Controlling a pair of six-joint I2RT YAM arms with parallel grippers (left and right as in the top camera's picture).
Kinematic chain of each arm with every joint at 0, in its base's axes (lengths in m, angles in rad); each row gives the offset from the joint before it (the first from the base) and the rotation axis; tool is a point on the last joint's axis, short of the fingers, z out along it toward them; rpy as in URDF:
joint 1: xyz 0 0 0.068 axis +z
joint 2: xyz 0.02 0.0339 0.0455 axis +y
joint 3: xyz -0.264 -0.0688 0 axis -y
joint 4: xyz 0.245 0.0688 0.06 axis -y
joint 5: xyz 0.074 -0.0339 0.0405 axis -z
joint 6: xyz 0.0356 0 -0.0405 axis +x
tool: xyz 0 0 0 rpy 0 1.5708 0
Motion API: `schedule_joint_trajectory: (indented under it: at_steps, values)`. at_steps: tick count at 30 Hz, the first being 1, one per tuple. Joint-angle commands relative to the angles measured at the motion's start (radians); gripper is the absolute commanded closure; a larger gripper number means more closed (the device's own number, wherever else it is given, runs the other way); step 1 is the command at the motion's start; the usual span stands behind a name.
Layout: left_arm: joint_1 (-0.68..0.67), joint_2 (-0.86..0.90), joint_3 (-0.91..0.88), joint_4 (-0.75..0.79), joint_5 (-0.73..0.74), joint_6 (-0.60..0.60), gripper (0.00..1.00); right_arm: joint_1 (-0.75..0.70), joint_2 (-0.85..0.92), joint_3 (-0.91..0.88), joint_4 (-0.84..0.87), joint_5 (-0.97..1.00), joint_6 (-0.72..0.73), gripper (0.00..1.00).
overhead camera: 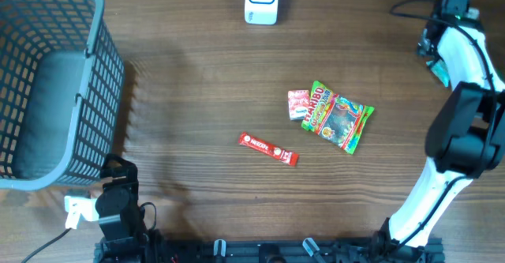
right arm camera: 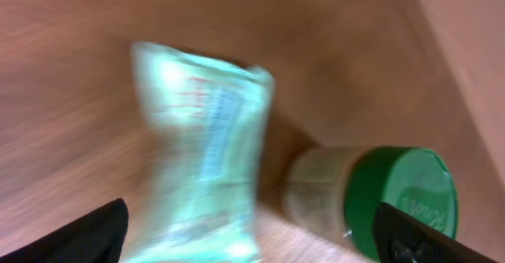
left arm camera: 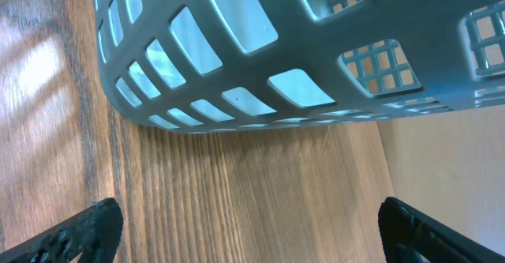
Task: Scan the item barcode
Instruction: 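Carry the wipes pack to the right side and release it, then reach the right gripper to the red-orange tissue pack and grasp it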
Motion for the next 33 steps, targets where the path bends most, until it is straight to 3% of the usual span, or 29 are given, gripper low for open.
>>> schedule_joint_trajectory:
  at_steps: [1, 6, 8, 10, 13, 19, 22, 24, 25, 26, 27, 30, 33]
  values:
    - [-0.001, -0.003, -0.005, -0.001, -0.02, -0.002, 0.0, 0.183, -0.202, 0.052, -0.08, -0.233, 0.004, 0.0]
    - [-0.001, -0.003, -0.005, -0.001, -0.02, -0.002, 0.0, 0.459, -0.272, 0.047, -0.36, -0.567, 0.019, 0.0]
    - [-0.001, -0.003, -0.005, -0.001, -0.02, -0.002, 0.0, 0.535, -0.262, 0.019, -0.435, -0.606, 0.106, 0.0]
    - [-0.001, -0.003, -0.005, -0.001, -0.02, -0.002, 0.0, 0.614, -0.251, -0.036, -0.461, -0.56, 0.212, 0.1]
    - [-0.001, -0.003, -0.005, -0.001, -0.02, -0.002, 0.0, 0.715, -0.231, -0.118, -0.429, -0.492, 0.248, 0.31]
    - [-0.001, -0.003, -0.005, -0.001, -0.02, -0.002, 0.0, 0.896, -0.205, -0.311, -0.29, -0.214, 0.319, 0.34]
    - [-0.001, -0.003, -0.005, -0.001, -0.02, -0.002, 0.0, 0.902, -0.204, -0.327, -0.264, -0.261, 0.381, 0.37]
    - [-0.001, -0.003, -0.005, -0.001, -0.02, -0.002, 0.0, 0.867, -0.205, -0.281, -0.257, -0.403, 0.398, 0.36]
    - [-0.001, -0.003, -0.005, -0.001, -0.02, -0.002, 0.0, 0.852, -0.205, -0.266, -0.254, -0.449, 0.398, 0.26]
    - [-0.001, -0.003, -0.005, -0.001, -0.02, -0.002, 0.0, 0.826, -0.205, -0.238, -0.254, -0.523, 0.398, 0.08]
    - [-0.001, -0.003, -0.005, -0.001, -0.02, -0.002, 0.0, 0.798, -0.205, -0.216, -0.247, -0.594, 0.394, 0.01]
    - [-0.001, -0.003, -0.005, -0.001, -0.02, -0.002, 0.0, 0.718, -0.205, -0.193, -0.182, -0.812, 0.366, 0.01]
    - [-0.001, -0.003, -0.005, -0.001, -0.02, -0.002, 0.0, 0.683, -0.204, -0.193, -0.142, -0.775, 0.446, 0.47]
